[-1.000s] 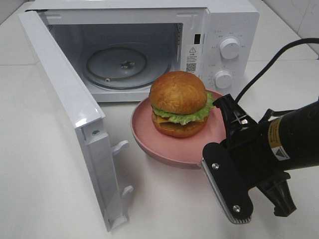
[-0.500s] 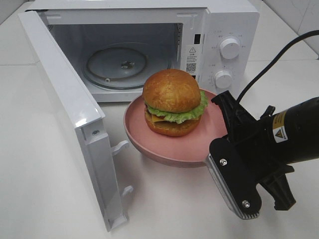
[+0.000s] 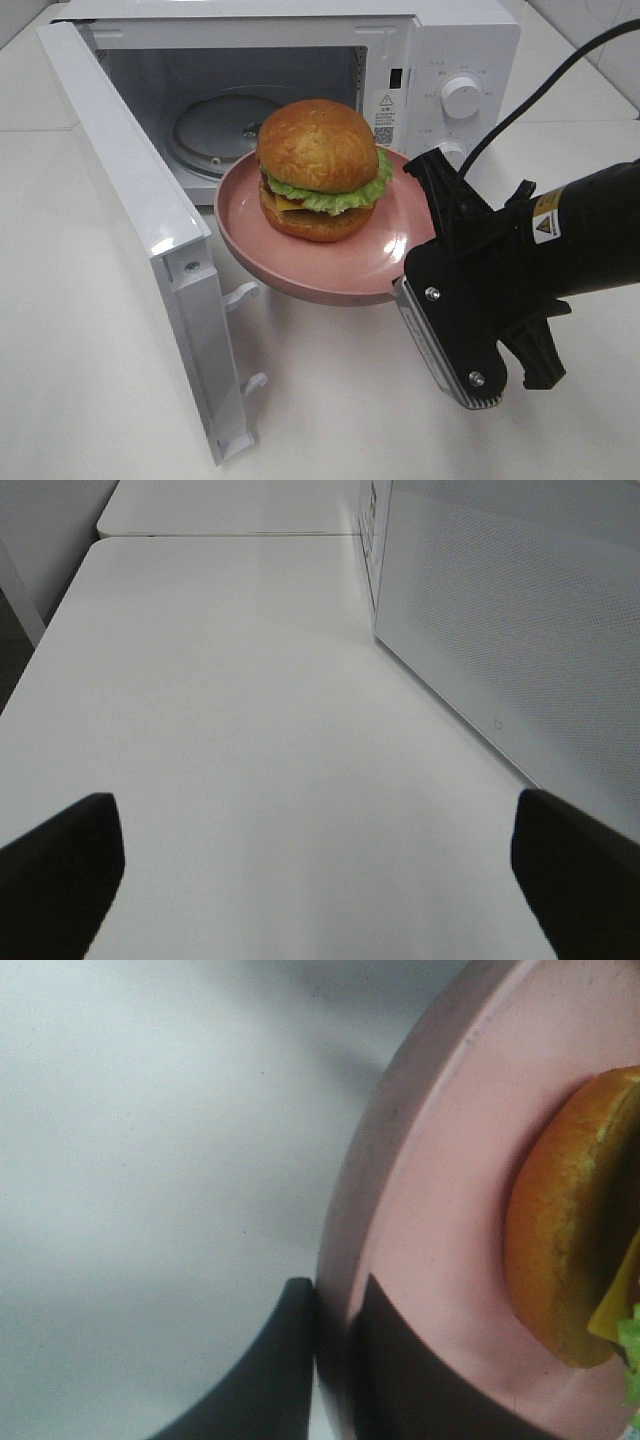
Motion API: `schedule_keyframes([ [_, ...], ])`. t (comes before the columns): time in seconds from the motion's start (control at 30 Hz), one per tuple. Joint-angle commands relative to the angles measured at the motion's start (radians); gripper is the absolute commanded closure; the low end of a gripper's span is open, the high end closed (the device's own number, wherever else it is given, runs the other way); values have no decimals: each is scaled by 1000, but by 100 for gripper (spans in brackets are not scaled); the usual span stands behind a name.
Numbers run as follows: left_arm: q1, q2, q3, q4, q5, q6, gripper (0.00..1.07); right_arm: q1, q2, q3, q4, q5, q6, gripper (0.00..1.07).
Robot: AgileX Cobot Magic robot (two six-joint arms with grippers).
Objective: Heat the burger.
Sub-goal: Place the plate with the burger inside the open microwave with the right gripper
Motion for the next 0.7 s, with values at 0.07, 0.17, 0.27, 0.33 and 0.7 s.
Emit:
schedule_keyframes([
  [0.07,3,-21,4,-4,-9,1,8,-6,7,-16,-34,-63,-12,107],
  [0.17,3,-21,4,-4,-9,1,8,-6,28,-21,-37,-70,-12,107],
  [0.27,3,-21,4,-4,-9,1,8,-6,47,-34,-37,-87,-10,107],
  [0.33,3,-21,4,-4,-9,1,8,-6,66,-46,-37,-87,-9,107],
  [0.7,3,-21,4,-4,-9,1,8,-6,185,-165,-36,-88,-8,107],
])
